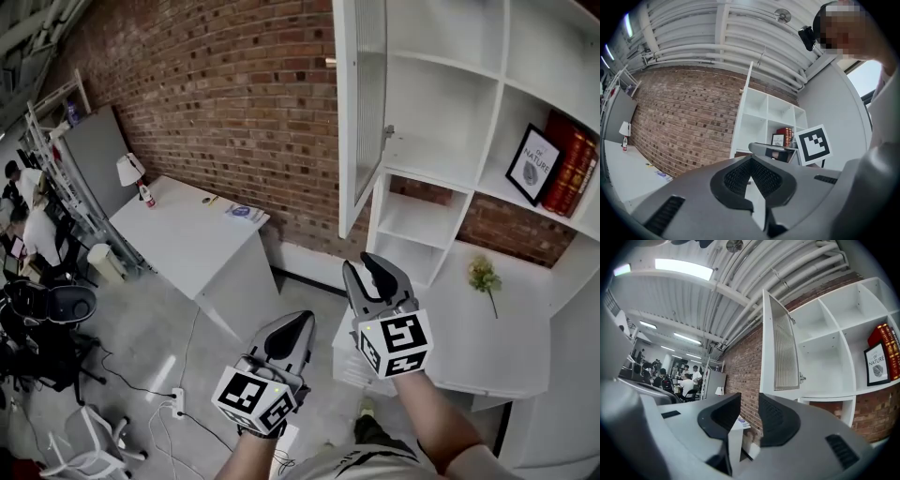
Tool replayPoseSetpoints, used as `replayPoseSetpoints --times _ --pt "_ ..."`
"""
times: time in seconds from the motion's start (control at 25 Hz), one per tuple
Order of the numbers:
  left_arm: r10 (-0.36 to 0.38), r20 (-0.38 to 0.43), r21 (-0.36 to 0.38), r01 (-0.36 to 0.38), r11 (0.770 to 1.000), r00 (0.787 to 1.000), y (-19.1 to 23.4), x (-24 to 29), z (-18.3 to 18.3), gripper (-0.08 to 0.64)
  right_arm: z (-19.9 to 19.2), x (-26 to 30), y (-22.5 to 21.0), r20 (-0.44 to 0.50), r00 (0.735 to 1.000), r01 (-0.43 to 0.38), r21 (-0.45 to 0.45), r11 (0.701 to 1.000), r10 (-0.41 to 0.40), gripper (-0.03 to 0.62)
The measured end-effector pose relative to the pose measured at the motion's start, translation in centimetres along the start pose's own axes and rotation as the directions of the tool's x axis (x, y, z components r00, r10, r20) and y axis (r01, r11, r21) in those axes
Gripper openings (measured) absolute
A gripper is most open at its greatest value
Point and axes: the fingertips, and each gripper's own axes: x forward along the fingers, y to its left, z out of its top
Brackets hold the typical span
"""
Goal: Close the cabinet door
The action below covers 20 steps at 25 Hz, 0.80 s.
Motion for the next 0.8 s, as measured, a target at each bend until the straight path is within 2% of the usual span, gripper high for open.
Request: replayPoseSetpoints --times 0.32,0.56,0.8 --pt "0.035 -0.024 -0.009 -0.035 0.999 0.999 1.9 4.0 -0.6 0.011 -0.9 5.6 -2.7 -0.005 0.999 0.038 -0.017 0.999 -0.038 0.13" --pt "0.068 -0.042 -0.021 -0.069 0.997 0.997 3.3 5.1 -1.2 0.011 -0.4 8.3 -3.1 0.026 0.997 0.08 -0.033 0.996 -0.079 0.173" --pt "0.079 -0.055 -0.031 -0.08 0.996 0.995 4.0 5.5 -2.0 0.011 -0.7 9.5 -3.9 0.02 0.989 0.146 -0.045 0.988 -0.145 0.176"
